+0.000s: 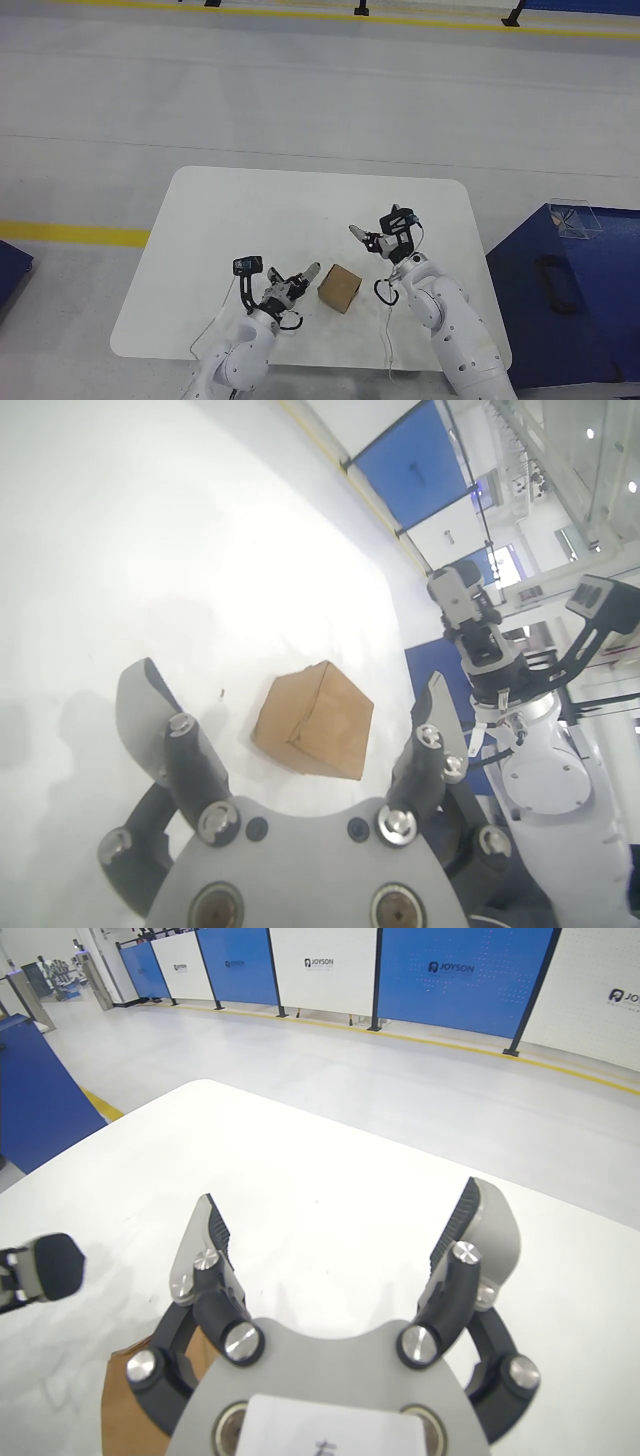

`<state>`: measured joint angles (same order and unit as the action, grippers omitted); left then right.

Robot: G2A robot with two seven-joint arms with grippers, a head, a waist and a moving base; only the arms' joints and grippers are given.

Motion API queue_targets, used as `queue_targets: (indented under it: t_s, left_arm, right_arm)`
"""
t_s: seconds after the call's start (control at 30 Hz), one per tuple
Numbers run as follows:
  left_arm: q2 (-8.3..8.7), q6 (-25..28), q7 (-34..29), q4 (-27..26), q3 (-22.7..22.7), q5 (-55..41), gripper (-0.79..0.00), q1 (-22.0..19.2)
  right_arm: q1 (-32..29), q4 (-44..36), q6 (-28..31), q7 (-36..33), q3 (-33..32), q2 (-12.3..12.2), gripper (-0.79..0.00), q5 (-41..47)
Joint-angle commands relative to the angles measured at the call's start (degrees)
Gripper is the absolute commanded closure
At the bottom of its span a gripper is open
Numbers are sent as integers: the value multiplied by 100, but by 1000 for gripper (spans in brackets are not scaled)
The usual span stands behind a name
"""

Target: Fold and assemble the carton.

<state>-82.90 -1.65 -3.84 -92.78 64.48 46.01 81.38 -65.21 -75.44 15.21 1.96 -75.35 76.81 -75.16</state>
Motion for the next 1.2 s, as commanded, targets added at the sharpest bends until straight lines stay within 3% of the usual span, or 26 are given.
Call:
queue_targets:
  t_s: [0.0, 0.2, 0.3, 0.4, 0.8, 0.97, 1.17]
  left_arm:
    - [-10, -161, 336, -35, -316, 913, 0, 7]
    - [-96, -469, 660, 565, -1240, 2739, 0, -348]
    - [-195, -892, 576, 862, -1449, 2818, 0, -581]
    - [-269, -831, 545, 998, -1630, 2686, 0, -708]
    - [-370, -945, 278, 1502, -1796, 2827, 0, -844]
    - [-383, -869, 776, 1315, -1701, 2616, 0, -703]
    - [-405, -917, 419, 1556, -1703, 2756, 0, -813]
  right_arm:
    - [-6, 40, -39, 47, -40, -10, -785, -23]
    - [2, 120, -18, 47, -61, -11, -785, 53]
    - [2, 120, -18, 47, -61, -11, -785, 53]
    - [2, 120, -18, 47, -61, -11, -785, 53]
    - [2, 120, -18, 47, -61, -11, -785, 53]
    - [2, 120, -18, 47, -61, -11, -785, 53]
    - [2, 120, -18, 47, -61, -11, -785, 53]
